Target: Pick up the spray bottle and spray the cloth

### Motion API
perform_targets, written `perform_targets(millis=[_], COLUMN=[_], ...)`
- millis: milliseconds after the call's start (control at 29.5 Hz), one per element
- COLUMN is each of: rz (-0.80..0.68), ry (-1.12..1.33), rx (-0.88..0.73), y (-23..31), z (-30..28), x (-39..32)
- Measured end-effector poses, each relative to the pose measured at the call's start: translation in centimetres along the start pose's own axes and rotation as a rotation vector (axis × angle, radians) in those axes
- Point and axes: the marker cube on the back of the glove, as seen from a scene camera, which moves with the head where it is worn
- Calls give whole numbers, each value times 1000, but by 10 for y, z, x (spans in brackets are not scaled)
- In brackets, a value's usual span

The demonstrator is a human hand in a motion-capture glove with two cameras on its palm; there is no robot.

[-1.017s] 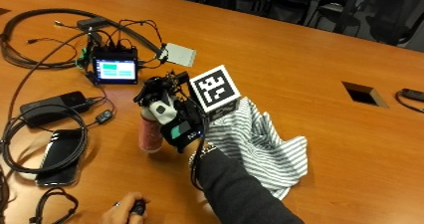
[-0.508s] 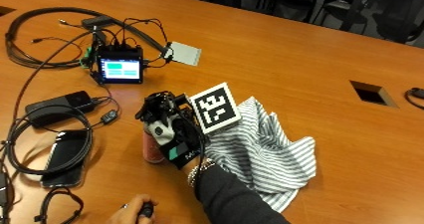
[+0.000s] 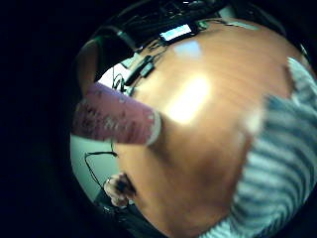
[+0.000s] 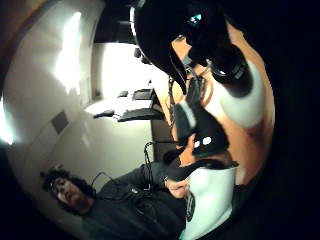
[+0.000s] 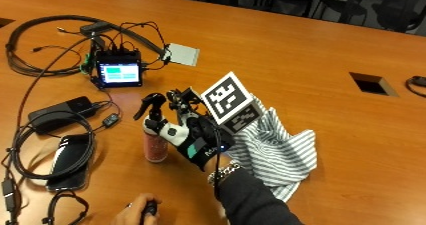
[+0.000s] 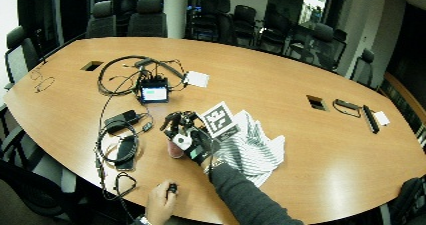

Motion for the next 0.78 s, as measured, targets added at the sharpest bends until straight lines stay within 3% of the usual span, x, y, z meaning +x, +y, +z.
perform_targets(millis=[271,373,576,780], rz=[138,183,231,217], ry=[592,744,794,770], rx=[-230,-232,-230,-268], y=[44,67,123,137], z=[-46,-56,-48,-39], x=[-30,-33,-23,-18])
